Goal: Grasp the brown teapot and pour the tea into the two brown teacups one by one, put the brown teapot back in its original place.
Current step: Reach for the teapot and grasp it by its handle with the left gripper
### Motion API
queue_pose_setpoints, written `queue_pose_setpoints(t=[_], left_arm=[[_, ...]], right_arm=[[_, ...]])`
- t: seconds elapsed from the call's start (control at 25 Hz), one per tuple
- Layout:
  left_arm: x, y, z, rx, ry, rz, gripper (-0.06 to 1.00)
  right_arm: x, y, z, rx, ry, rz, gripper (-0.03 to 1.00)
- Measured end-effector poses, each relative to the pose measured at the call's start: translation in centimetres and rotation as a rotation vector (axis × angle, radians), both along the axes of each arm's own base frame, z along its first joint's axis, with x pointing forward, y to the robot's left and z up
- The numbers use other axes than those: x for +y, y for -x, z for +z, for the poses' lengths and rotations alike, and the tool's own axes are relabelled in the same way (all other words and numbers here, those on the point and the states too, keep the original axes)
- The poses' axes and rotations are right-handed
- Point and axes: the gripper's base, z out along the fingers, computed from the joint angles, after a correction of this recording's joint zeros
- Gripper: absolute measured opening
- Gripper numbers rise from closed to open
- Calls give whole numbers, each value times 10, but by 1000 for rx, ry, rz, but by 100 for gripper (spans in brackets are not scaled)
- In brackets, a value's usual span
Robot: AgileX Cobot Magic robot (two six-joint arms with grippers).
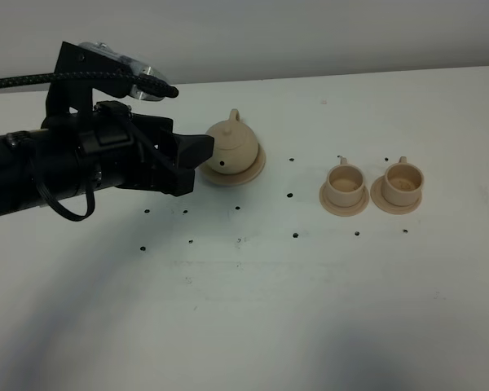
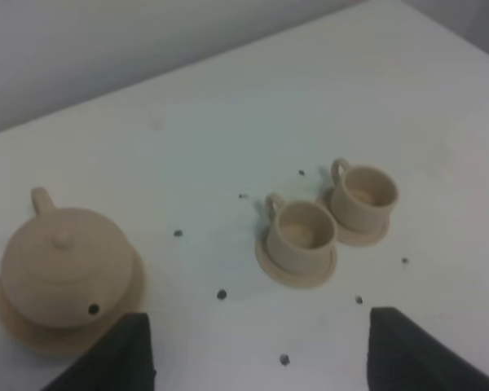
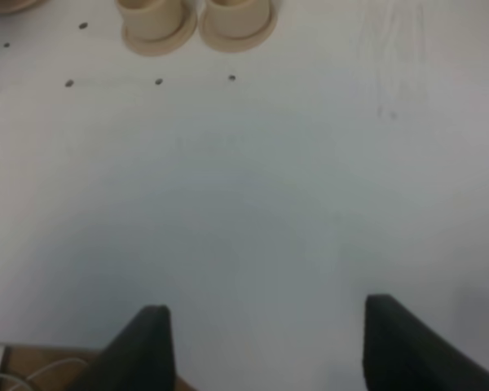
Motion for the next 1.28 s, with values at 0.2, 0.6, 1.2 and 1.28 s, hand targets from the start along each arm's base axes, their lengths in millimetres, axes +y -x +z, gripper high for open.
queue_pose_setpoints(t=[0.2, 0.6, 1.2, 1.28], left_arm=[[2, 0, 3, 42, -69, -14, 57], [7, -1, 0, 56, -124, 27, 57], [7, -1, 0, 57, -124, 27, 57], [6, -2, 3, 55, -121, 23, 57]], right_arm=[[-1, 2, 0, -6, -16, -20, 49], [-1, -5, -5, -41, -27, -41, 49], [-2, 14, -4, -185, -39, -266, 49], [-2, 14, -4, -188, -36, -294, 49]])
